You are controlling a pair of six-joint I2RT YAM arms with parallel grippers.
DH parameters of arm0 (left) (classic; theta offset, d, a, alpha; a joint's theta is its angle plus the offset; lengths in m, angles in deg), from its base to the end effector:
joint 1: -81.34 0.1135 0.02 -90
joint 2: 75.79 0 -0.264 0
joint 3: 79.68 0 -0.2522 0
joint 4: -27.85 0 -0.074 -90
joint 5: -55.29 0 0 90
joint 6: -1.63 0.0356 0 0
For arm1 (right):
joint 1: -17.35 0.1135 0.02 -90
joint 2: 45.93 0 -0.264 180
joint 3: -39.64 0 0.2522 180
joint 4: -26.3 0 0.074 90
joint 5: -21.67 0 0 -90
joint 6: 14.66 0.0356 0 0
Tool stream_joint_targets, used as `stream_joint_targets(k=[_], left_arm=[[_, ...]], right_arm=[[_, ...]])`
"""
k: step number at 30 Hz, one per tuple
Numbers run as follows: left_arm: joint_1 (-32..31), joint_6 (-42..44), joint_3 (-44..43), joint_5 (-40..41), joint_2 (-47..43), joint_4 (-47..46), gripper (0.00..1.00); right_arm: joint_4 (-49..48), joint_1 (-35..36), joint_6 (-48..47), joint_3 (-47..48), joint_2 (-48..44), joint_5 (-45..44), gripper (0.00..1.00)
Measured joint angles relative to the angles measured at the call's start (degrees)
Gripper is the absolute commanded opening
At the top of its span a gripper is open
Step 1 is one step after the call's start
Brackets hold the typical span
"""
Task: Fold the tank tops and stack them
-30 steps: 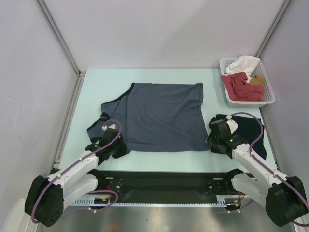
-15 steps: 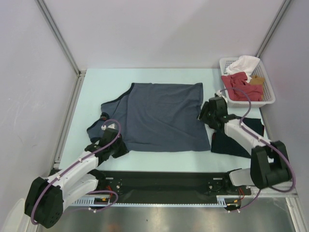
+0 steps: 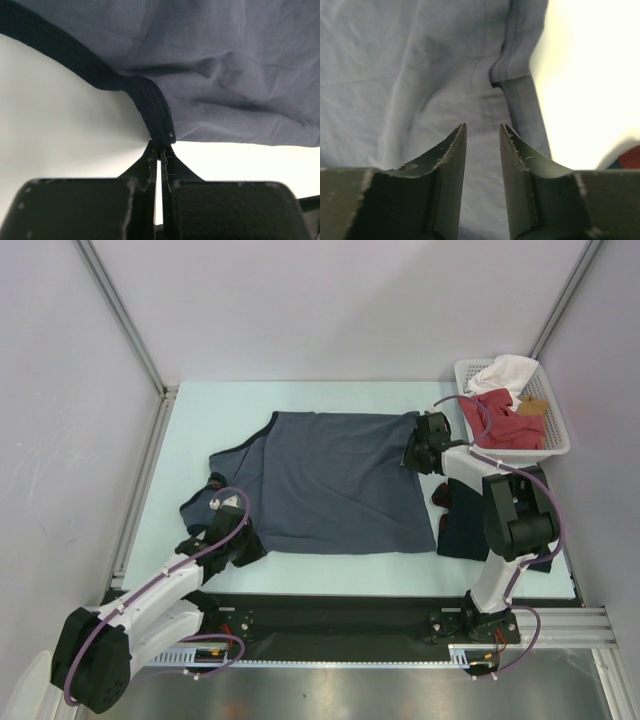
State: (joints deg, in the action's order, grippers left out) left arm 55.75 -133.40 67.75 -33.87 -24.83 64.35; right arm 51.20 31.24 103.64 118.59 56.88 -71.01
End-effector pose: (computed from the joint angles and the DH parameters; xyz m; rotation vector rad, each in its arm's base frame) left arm 0.1410 -0.0669 0.1493 -0.4442 2.5573 -0.4591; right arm 0.3707 0.0899 0.1865 0.3273 2.4178 0.2772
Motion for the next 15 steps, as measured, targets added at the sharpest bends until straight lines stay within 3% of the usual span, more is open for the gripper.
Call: stream_joint_targets(k=[9, 15], left_arm=[[0.00, 0.04, 0.00, 0.00, 0.00, 0.02, 0.00], [0.00, 0.04, 0.00, 0.02, -0.28, 0.04, 0.00]], right_arm=[[2.43, 0.68, -2.62, 0.26, 1.90, -4.26, 0.41], [2.73, 0.98, -3.30, 0.59, 4.07, -3.89, 0.25]])
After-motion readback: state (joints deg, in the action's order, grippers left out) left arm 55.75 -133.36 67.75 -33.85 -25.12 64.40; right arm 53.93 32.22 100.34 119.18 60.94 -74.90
